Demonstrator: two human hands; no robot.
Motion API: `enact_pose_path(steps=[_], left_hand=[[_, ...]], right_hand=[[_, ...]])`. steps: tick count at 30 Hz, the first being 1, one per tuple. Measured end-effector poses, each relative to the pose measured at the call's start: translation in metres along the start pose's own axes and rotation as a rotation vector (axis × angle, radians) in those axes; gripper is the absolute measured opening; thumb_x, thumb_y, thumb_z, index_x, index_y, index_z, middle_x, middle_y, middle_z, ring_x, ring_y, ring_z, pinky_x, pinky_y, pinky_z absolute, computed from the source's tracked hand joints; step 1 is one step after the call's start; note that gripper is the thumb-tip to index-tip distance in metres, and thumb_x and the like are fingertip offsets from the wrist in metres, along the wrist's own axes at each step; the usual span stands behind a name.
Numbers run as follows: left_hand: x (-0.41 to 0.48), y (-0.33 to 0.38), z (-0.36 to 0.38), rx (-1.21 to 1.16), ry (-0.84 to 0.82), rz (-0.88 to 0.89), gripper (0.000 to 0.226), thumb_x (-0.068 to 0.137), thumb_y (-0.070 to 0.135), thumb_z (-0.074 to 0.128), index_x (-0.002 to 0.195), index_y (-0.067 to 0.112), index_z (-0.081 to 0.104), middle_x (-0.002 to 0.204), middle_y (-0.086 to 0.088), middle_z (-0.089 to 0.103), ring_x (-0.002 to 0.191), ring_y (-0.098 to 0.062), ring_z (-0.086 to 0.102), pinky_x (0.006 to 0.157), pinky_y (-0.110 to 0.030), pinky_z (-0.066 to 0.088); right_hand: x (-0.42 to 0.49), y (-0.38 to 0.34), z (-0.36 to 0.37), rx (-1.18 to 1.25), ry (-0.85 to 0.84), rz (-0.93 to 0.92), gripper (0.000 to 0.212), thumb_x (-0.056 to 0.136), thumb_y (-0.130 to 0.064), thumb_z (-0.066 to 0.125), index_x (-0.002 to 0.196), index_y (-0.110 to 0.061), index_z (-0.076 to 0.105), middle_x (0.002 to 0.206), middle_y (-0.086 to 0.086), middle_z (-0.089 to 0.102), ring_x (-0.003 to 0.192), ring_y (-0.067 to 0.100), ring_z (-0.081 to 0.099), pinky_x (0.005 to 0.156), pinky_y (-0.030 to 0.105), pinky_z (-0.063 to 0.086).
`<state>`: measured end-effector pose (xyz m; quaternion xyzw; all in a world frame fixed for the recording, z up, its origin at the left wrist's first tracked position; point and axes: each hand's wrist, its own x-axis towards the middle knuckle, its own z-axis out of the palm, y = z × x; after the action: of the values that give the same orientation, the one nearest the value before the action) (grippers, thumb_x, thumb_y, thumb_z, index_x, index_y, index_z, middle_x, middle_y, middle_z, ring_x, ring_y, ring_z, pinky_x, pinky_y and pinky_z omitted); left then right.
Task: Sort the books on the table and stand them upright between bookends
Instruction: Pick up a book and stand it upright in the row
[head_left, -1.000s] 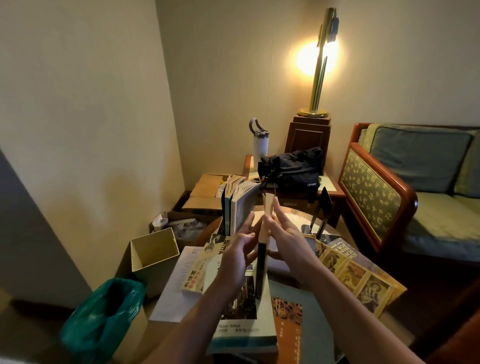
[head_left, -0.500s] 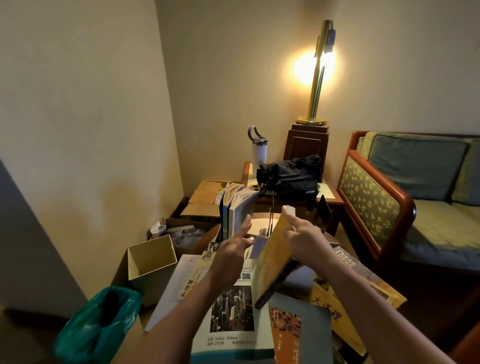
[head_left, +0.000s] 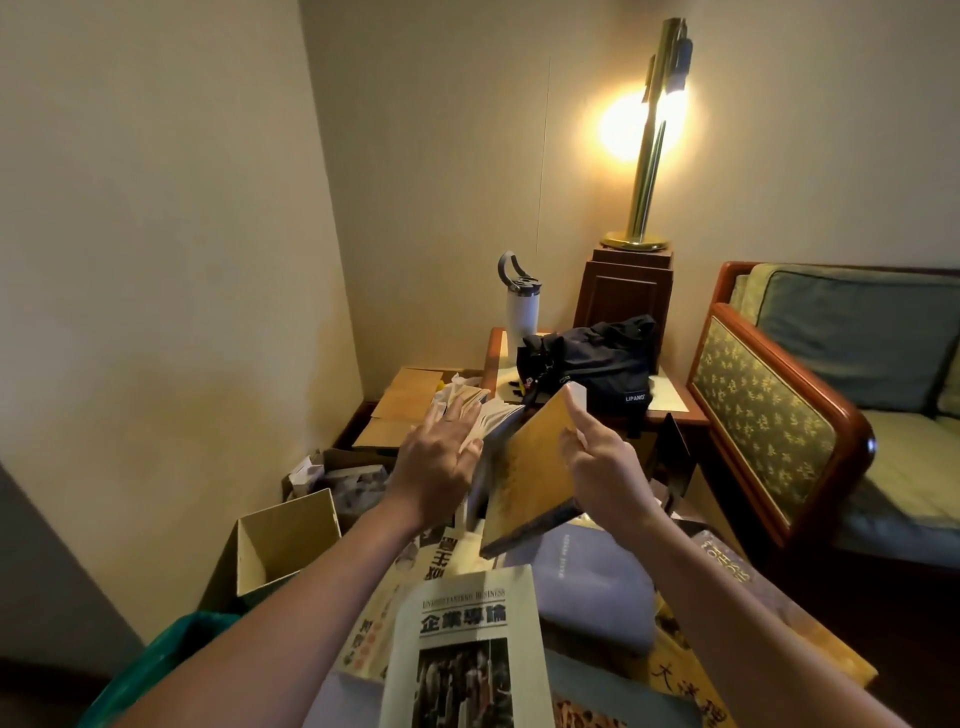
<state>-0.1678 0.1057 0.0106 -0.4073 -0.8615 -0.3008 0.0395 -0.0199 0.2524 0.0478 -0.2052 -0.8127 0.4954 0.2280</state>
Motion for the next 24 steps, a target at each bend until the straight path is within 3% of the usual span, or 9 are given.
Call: enact_pose_path(steps=[3,6,7,9,11,13,17,21,24], left_hand=[[0.023,-0.017,0.011,0.120,-0.081,-0.013,0.057,0.101,0.045,0.021,0.157,0.035,0.019,0.166,0.008,0.008,0.154,-0.026,0.002,0.122,-0.051,0.008],[0.035,-0.037,0.025,0.134,-0.189,-0.060,0.051,0.106,0.042,0.024,0.156,0.040,0.015,0.166,0.012,0.002,0.154,-0.024,-0.006,0.122,-0.054,0.003],[0.037,-0.044,0.030,0.121,-0.206,-0.068,0.050,0.107,0.042,0.025,0.156,0.041,0.016,0.165,0.014,0.002,0.154,-0.023,-0.006,0.123,-0.054,0.006],[0.038,-0.051,0.037,0.053,-0.186,-0.070,0.049,0.106,0.042,0.027,0.155,0.042,0.019,0.164,0.020,0.003,0.154,-0.019,-0.004,0.123,-0.054,0.016],[0.038,-0.054,0.039,0.001,-0.159,-0.061,0.049,0.106,0.043,0.029,0.155,0.043,0.020,0.163,0.024,0.005,0.154,-0.014,-0.002,0.120,-0.053,0.026],[0.037,-0.054,0.041,0.015,-0.140,-0.030,0.050,0.106,0.046,0.027,0.156,0.043,0.017,0.163,0.026,0.005,0.153,-0.011,-0.002,0.115,-0.050,0.032],[0.036,-0.056,0.044,0.008,-0.091,-0.017,0.055,0.105,0.053,0.022,0.157,0.040,0.013,0.163,0.025,0.006,0.153,-0.009,0.001,0.112,-0.046,0.036],[0.035,-0.058,0.047,-0.018,-0.063,-0.001,0.052,0.106,0.047,0.028,0.157,0.038,0.018,0.164,0.023,0.008,0.153,-0.006,0.002,0.112,-0.042,0.038],[0.035,-0.061,0.048,-0.070,-0.078,0.000,0.052,0.107,0.044,0.029,0.157,0.036,0.019,0.164,0.023,0.006,0.151,-0.001,-0.002,0.118,-0.040,0.032]], right_hand=[[0.029,0.003,0.012,-0.008,0.011,-0.009,0.055,0.108,-0.015,0.037,0.158,-0.034,0.021,0.149,0.014,0.048,0.127,0.042,0.049,0.100,0.047,0.047],[0.056,0.011,0.031,-0.032,-0.011,-0.010,0.058,0.108,-0.014,0.038,0.158,-0.033,0.017,0.155,0.009,0.041,0.136,0.034,0.046,0.095,0.026,0.049],[0.064,0.014,0.039,-0.047,-0.025,-0.006,0.057,0.108,-0.016,0.038,0.158,-0.034,0.017,0.156,0.008,0.040,0.138,0.032,0.044,0.097,0.025,0.047],[0.077,0.021,0.052,-0.056,-0.052,0.014,0.056,0.108,-0.019,0.037,0.157,-0.036,0.017,0.154,0.008,0.043,0.134,0.031,0.049,0.099,0.030,0.047],[0.091,0.027,0.062,-0.076,-0.052,0.038,0.055,0.108,-0.024,0.036,0.156,-0.042,0.016,0.144,0.009,0.054,0.113,0.027,0.063,0.087,0.034,0.055],[0.104,0.028,0.068,-0.113,-0.061,0.047,0.054,0.108,-0.029,0.036,0.155,-0.047,0.017,0.138,0.010,0.059,0.099,0.023,0.065,0.081,0.038,0.059],[0.126,0.029,0.078,-0.145,-0.072,0.069,0.051,0.108,-0.030,0.034,0.155,-0.043,0.020,0.140,0.012,0.056,0.098,0.022,0.058,0.085,0.039,0.058],[0.127,0.036,0.093,-0.074,-0.173,0.151,0.057,0.107,-0.034,0.038,0.155,-0.049,0.011,0.123,0.004,0.053,0.103,0.034,0.064,0.070,0.053,0.062],[0.123,0.047,0.106,-0.080,-0.182,0.122,0.063,0.106,-0.038,0.040,0.157,-0.045,0.003,0.138,0.008,0.057,0.109,0.029,0.062,0.081,0.048,0.060]])
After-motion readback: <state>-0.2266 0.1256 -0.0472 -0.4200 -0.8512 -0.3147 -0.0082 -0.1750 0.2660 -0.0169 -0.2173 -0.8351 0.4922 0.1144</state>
